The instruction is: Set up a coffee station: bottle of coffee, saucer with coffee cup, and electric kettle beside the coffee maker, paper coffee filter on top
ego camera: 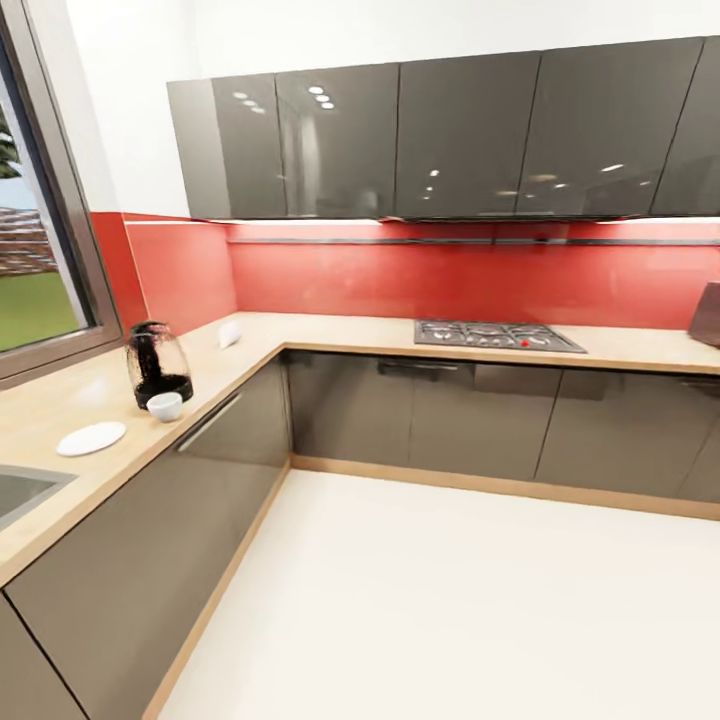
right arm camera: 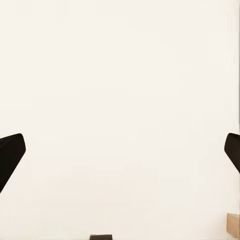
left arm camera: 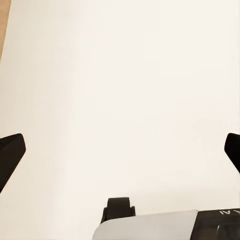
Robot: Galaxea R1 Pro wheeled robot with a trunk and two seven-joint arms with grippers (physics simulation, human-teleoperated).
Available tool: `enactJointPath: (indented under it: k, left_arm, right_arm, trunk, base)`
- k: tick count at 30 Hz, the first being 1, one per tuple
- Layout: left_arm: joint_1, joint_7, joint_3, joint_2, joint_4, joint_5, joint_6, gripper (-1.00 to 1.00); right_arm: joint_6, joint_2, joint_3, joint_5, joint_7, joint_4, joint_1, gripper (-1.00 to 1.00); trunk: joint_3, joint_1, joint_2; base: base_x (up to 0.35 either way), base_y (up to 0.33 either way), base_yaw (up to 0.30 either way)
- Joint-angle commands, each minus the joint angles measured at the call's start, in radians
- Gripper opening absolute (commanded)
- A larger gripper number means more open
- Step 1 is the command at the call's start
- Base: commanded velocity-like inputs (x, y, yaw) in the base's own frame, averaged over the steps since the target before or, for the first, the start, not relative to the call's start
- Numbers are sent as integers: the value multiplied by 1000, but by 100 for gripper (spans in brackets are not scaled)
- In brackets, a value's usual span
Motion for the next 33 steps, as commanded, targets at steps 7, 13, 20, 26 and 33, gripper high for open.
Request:
enactJointPath:
  k: [7,13,20,26,33]
  left_arm:
    - [0,-2,0,0,0,-7,-1,100]
    - [0,-2,0,0,0,-7,-2,100]
    - [0,-2,0,0,0,-7,-2,100]
    - [0,-2,1,0,0,-7,-2,100]
    - [0,-2,2,0,0,-7,-2,100]
  right_arm:
    - [-4,1,3,6,1,18,2,100]
    - [-4,4,2,7,0,20,2,100]
    - [-4,4,2,7,0,21,2,100]
    - [-4,5,2,7,0,21,2,100]
    - [-4,7,2,7,0,22,2,100]
  trunk:
    - [-1,1,0]
    - [-1,1,0]
    - [-1,1,0]
    - [-1,1,0]
    - [-1,1,0]
  base:
    - [310,-68,-5]
    - [325,-6,0]
    - [327,-1,0]
    - [327,0,0]
    - [327,-16,28]
